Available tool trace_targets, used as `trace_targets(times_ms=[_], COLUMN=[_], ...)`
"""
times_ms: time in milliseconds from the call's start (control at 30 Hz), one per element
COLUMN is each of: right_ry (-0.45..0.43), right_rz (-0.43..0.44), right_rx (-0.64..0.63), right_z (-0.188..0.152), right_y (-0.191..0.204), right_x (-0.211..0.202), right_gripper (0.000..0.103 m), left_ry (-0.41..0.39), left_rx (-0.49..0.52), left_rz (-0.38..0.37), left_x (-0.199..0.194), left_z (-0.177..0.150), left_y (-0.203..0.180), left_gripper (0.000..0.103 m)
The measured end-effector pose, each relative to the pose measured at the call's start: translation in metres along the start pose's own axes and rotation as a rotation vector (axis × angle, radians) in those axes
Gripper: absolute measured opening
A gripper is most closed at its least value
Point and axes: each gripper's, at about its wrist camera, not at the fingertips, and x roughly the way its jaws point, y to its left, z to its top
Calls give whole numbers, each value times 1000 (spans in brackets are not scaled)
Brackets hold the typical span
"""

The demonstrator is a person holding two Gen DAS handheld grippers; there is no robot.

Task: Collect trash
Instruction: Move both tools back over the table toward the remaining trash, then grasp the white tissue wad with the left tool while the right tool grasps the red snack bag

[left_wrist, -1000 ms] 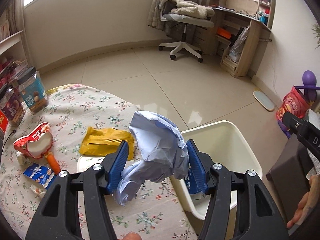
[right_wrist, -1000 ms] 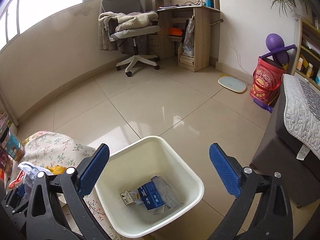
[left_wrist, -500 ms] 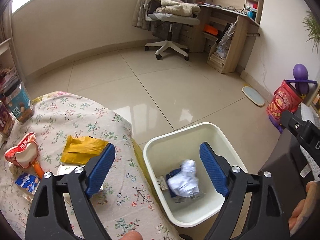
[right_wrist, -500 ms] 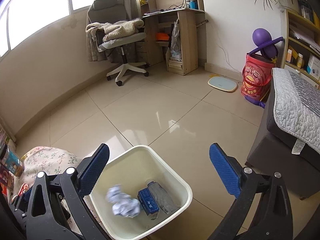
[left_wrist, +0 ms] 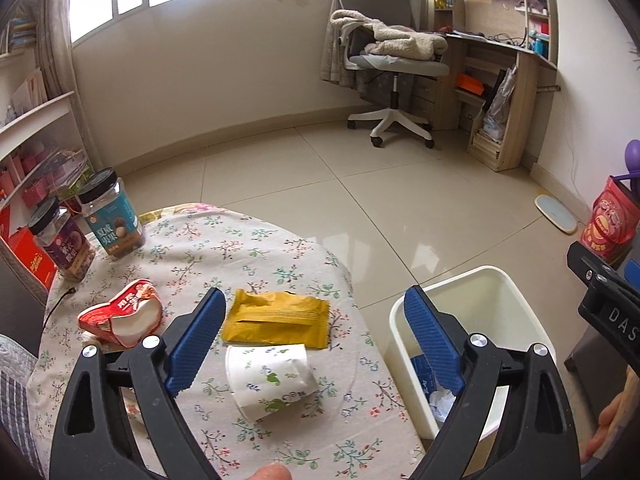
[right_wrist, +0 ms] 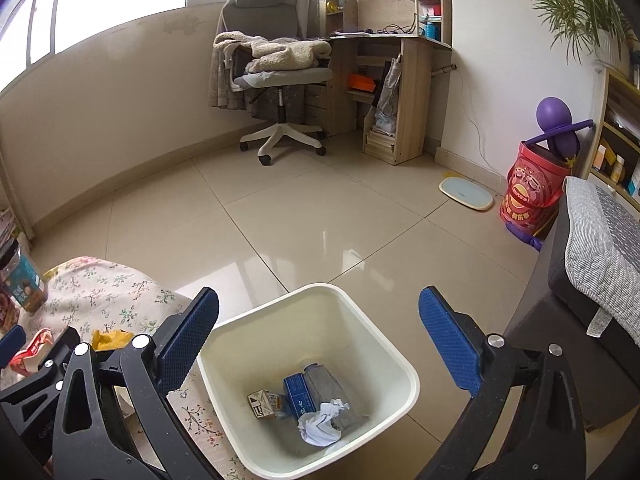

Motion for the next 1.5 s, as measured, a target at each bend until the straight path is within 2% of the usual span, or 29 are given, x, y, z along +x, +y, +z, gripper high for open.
trace_targets(times_ms=[433, 933, 1000, 1133, 1300, 1500], right_ry=[8, 67, 77, 87, 113, 95], right_rz=[72, 169, 182, 207, 245, 329], right_rx=[-165, -293, -305, -334, -357, -436], right_z=[-11, -31, -33, -39, -45, -57], right_y=[77, 166, 177, 198, 222, 257], right_x=[-9, -6, -6, -5, -2, -11], right_gripper=[96, 96, 96, 96, 96, 96], left_ry=[25, 130, 154, 226, 335, 417], left_rx=[-82, -232, -246, -212, -197, -232], left_rz=[107, 229, 243, 279, 302, 291], left_x=[2, 29, 34, 46, 63, 92], left_z=[-14, -39, -43, -54, -75, -98], left_y=[74, 177, 193, 220, 260, 309], left_gripper=[90, 90, 90, 90, 90, 90])
